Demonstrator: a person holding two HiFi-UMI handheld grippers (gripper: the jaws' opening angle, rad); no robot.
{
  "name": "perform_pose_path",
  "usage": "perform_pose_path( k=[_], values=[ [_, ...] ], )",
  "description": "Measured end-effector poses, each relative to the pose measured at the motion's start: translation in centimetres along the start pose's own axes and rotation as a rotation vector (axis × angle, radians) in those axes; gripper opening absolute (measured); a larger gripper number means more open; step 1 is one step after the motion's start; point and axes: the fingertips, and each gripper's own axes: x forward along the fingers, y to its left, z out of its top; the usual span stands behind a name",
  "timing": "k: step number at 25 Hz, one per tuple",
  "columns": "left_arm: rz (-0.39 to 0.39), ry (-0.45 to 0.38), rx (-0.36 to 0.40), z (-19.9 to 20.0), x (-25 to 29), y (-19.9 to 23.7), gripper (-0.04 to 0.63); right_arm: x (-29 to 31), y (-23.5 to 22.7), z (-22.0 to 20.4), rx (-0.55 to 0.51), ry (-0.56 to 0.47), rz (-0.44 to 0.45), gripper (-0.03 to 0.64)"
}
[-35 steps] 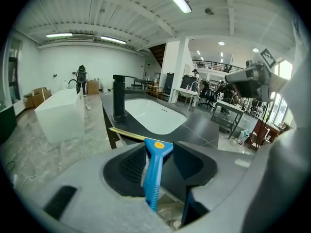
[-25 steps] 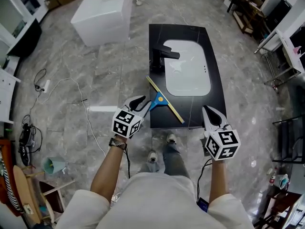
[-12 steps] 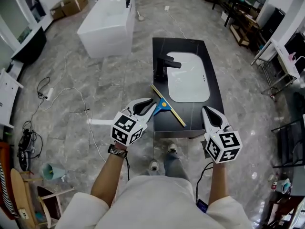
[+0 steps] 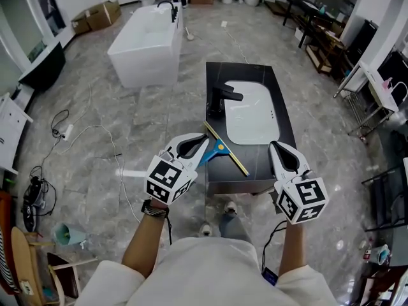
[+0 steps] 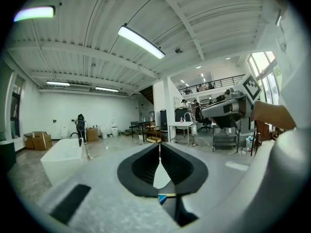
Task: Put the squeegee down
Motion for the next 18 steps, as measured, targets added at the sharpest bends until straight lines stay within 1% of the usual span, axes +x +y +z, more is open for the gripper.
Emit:
perform_pose_path(
  k=[8, 18],
  values=[
    [0.022, -0.071, 0.038, 4.2, -2.5, 0.1, 0.005, -0.5, 1.2, 2.7, -0.018, -0.050, 0.018, 0.006],
    [0.042, -0.084, 0.064, 5.7, -3.1, -0.1, 0.005, -0.7, 0.9, 3.9, -0.049, -0.065, 0.010, 0.006]
  ],
)
